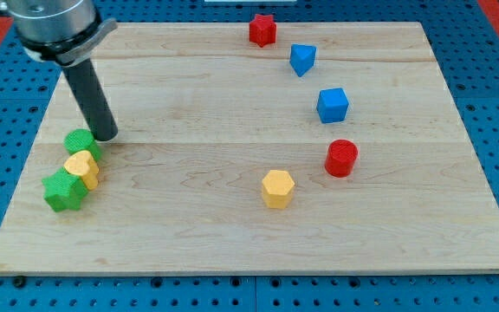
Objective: Slightly push the green circle into the yellow heart and green star
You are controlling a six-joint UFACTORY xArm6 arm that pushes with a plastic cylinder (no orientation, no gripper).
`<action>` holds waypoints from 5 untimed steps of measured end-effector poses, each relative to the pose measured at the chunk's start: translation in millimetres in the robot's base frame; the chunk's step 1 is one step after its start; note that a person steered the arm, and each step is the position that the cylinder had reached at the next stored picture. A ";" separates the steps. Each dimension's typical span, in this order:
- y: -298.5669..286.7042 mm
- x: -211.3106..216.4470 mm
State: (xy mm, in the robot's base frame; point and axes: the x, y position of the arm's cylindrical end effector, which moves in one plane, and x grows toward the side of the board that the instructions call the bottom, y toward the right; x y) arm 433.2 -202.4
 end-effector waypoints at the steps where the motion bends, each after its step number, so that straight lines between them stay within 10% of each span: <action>1: 2.8 -15.2; 5: -33.4 6.6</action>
State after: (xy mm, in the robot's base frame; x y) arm 439.8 -235.9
